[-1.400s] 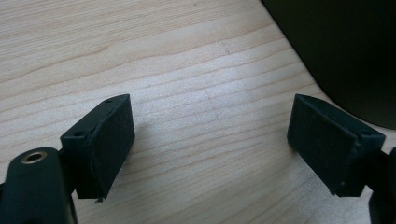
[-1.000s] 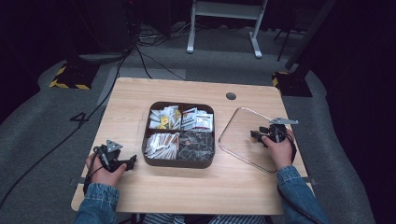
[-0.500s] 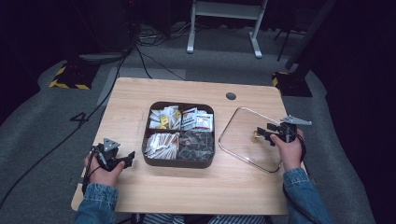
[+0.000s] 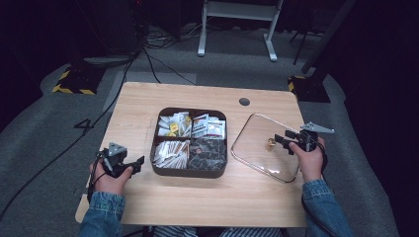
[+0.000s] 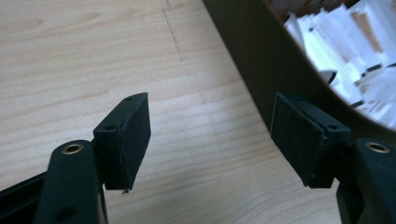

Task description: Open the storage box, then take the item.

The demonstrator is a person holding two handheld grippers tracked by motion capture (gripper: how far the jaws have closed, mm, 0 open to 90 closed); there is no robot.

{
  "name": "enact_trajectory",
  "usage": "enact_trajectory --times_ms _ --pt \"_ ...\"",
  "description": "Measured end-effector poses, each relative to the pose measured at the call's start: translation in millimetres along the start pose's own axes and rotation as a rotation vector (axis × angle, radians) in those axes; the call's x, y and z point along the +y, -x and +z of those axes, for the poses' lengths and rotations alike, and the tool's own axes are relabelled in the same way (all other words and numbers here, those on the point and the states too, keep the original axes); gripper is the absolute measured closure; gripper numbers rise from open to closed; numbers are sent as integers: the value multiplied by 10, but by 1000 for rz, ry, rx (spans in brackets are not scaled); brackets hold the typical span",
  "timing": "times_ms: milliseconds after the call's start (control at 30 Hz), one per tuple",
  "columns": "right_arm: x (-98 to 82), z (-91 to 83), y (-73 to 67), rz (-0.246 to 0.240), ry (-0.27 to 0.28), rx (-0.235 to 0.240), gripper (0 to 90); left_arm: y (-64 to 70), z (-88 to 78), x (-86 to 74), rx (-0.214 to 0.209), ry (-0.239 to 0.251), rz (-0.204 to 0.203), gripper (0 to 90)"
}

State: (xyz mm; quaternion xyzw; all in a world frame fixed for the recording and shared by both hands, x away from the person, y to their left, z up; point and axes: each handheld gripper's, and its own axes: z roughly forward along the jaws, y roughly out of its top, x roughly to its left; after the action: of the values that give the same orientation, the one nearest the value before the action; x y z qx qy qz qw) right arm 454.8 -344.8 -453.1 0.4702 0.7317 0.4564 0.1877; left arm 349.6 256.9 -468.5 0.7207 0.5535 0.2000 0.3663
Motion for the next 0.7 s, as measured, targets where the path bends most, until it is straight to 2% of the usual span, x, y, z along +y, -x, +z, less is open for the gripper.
enact_trajectory --times_ms 300,533,700 --pt "-30 -111 15 2 9 -21 380 89 -46 162 -30 42 -2 317" --pt "-94 -218 3 -3 5 -32 379 232 -20 316 -51 94 31 285" --pt "-98 -257 -12 -7 9 -44 379 312 6 360 -75 112 56 278"
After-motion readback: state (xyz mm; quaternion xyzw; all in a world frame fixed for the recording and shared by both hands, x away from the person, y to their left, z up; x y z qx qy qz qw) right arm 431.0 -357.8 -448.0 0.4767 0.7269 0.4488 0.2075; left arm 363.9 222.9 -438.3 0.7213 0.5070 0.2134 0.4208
